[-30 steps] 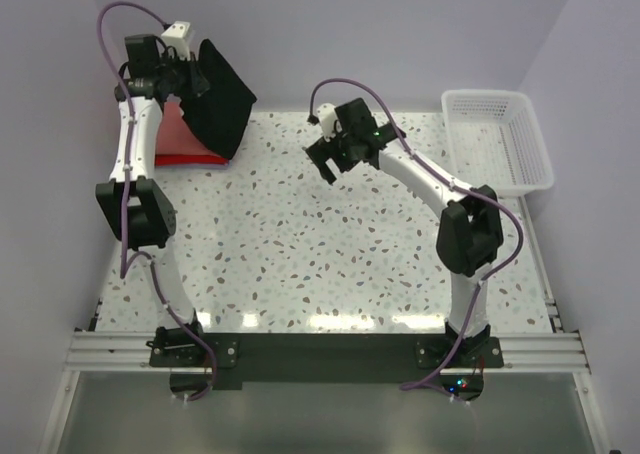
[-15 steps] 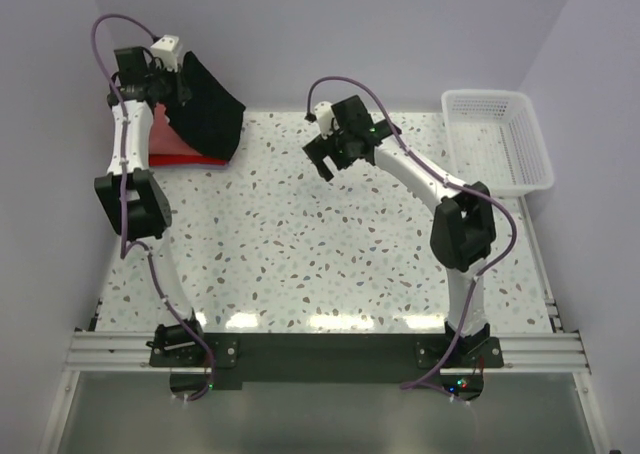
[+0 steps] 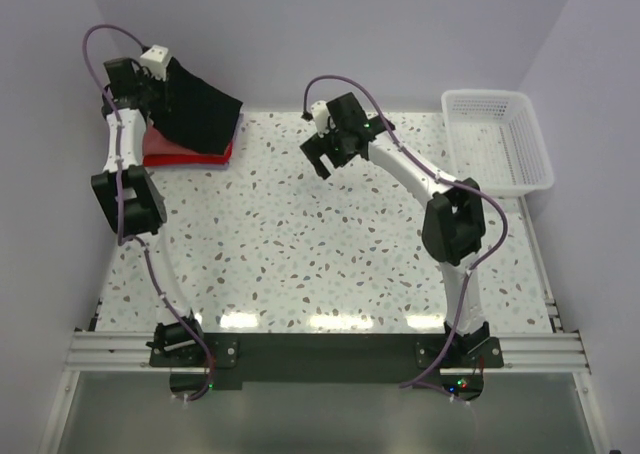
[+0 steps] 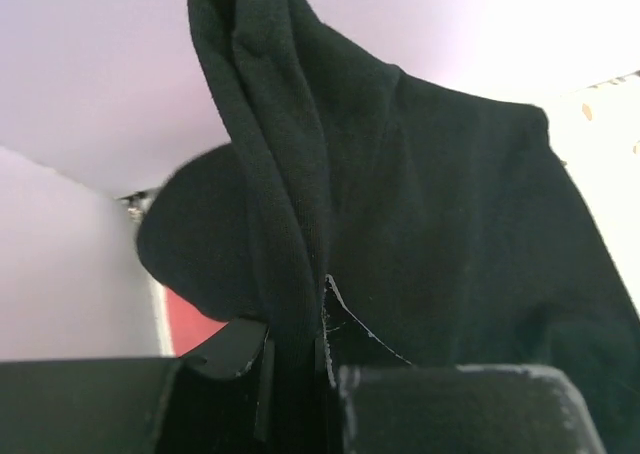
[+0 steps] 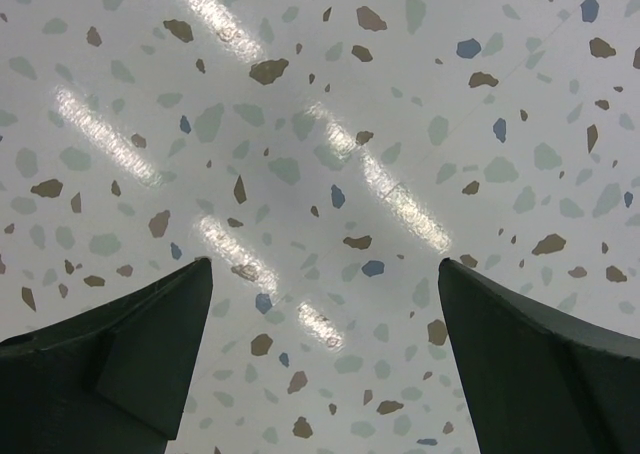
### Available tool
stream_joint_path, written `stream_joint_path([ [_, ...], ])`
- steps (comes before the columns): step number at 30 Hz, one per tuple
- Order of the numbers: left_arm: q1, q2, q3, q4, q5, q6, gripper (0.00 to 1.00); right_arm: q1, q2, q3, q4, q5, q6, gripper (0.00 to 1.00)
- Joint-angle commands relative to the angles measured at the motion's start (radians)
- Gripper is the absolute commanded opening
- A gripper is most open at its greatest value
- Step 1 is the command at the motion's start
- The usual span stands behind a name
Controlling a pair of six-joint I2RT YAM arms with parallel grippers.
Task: Fold and stack the t-shirts
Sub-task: Neatly place the folded tshirt to the corner, then reset both grippers
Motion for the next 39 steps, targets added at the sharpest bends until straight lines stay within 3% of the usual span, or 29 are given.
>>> stream_joint_path([
  [1, 0.033, 0.010, 0.008, 0.175, -0.055, 0.058, 0.09, 0.002, 0.006, 0.056, -0.028, 0.020, 0.000, 0.98],
  [3, 0.037, 0.021, 0.006, 0.184, -0.081, 0.066, 0.21, 0.002, 0.007, 0.057, -0.031, 0.020, 0.000, 0.99],
  [6, 0.039, 0.017, 0.000, 0.200, -0.195, 0.060, 0.60, 0.002, 0.006, 0.059, -0.034, 0.027, -0.010, 0.99],
  [8, 0.051, -0.002, 0.000, 0.204, -0.249, 0.057, 0.70, 0.002, -0.002, 0.052, -0.033, 0.034, -0.015, 0.99],
  [9, 0.056, -0.011, -0.003, 0.204, -0.250, 0.049, 0.87, 0.002, -0.007, 0.048, -0.028, 0.035, -0.015, 0.99],
  [11, 0.068, -0.045, -0.009, 0.206, -0.252, 0.040, 1.00, 0.002, -0.025, 0.023, -0.020, 0.032, -0.023, 0.99],
  [17, 0.079, -0.141, -0.029, 0.185, -0.243, -0.006, 1.00, -0.007, -0.076, -0.072, 0.029, 0.021, -0.012, 0.99],
  [24, 0.031, -0.226, -0.034, -0.033, -0.108, -0.025, 1.00, -0.036, -0.167, -0.179, 0.082, 0.000, 0.026, 0.99],
  [31, -0.168, -0.361, -0.150, -0.231, -0.081, 0.012, 1.00, -0.105, -0.267, -0.294, 0.102, -0.020, 0.049, 0.99],
  [39, -0.471, -0.496, -0.500, -0.300, -0.146, 0.020, 1.00, -0.255, -0.417, -0.501, 0.101, -0.092, 0.095, 0.99],
])
